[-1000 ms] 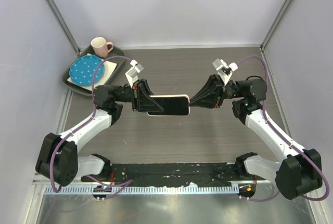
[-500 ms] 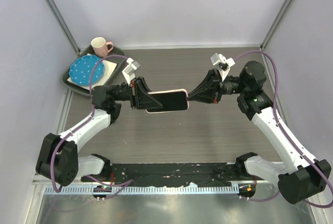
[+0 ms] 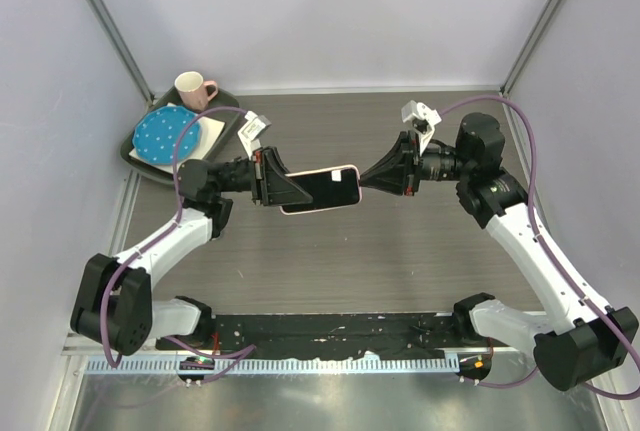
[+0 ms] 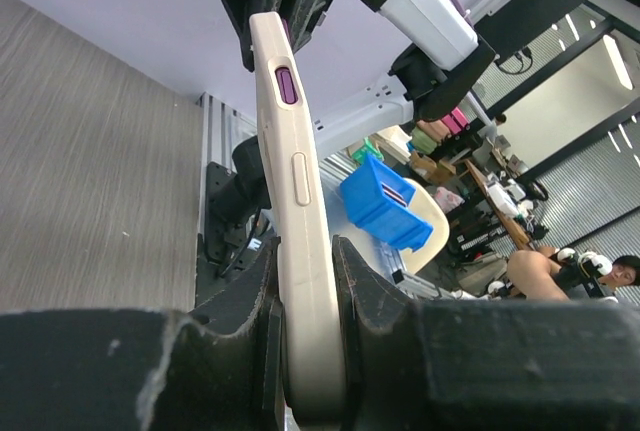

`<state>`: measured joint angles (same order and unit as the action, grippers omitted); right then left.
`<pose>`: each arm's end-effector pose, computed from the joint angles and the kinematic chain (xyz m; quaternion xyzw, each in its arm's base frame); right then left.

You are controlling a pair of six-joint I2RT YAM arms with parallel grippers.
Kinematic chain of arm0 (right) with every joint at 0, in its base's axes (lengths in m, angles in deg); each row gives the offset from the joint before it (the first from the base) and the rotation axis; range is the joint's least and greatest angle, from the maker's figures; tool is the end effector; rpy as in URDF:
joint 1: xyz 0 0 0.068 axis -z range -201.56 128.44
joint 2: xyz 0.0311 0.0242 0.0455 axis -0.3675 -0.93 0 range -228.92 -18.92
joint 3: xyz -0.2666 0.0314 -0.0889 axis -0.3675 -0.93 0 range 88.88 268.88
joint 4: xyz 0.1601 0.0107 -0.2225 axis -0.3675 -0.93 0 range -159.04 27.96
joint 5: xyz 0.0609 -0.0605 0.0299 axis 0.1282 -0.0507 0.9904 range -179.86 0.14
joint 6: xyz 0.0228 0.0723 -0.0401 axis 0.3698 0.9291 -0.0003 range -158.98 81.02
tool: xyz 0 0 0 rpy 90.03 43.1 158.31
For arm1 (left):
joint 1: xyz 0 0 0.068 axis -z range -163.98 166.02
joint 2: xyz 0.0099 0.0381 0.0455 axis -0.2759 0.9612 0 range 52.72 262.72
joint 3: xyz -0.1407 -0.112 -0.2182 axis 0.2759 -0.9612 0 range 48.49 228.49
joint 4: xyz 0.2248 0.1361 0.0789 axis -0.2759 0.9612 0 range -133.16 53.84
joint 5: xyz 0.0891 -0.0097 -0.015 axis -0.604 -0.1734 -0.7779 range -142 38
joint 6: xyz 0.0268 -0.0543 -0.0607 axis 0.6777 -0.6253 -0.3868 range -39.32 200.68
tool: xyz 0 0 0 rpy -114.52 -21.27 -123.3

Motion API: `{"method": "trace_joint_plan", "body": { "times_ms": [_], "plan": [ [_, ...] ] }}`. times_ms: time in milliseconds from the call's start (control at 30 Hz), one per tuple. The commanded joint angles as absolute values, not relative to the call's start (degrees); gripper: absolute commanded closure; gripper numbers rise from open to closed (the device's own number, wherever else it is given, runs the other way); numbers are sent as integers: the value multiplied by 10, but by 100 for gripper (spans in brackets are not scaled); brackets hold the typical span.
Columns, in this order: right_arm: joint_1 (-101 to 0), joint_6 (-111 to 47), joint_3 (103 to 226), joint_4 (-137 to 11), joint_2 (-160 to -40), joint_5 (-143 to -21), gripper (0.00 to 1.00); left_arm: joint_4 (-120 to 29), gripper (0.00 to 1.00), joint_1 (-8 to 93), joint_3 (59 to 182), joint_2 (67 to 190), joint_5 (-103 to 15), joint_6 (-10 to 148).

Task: Take the phone out of the phone case
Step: Remove the phone case from the phone.

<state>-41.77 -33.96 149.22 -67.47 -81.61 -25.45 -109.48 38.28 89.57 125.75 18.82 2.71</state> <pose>0.2212 0.1542 0.3921 -0.4315 0.5857 0.5133 0.4553 0.2254 -0.1695 0.3456 0.2754 0.5757 -0.7266 0.2547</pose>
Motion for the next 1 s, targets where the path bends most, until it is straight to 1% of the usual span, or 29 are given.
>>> {"method": "trace_joint_plan", "body": {
  "times_ms": [0,233,533,800,900,967],
  "plan": [
    [-435,-383,1481,-684,-869,-394,81,-1296,100,432,926,1225,178,3],
    [-435,-376,1477,-678,-861,-369,78,-1296,100,432,925,1225,175,3],
    [-435,-400,1479,-707,-876,-416,76,-1306,100,432,937,1223,178,-6],
    [-435,-404,1480,-714,-891,-413,75,-1316,100,432,945,1222,180,-14],
    [-435,-399,1480,-708,-891,-387,71,-1317,100,432,945,1222,180,-14],
    [-435,-391,1471,-684,-882,-348,64,-1317,100,432,944,1221,183,-11]
  ]
}}
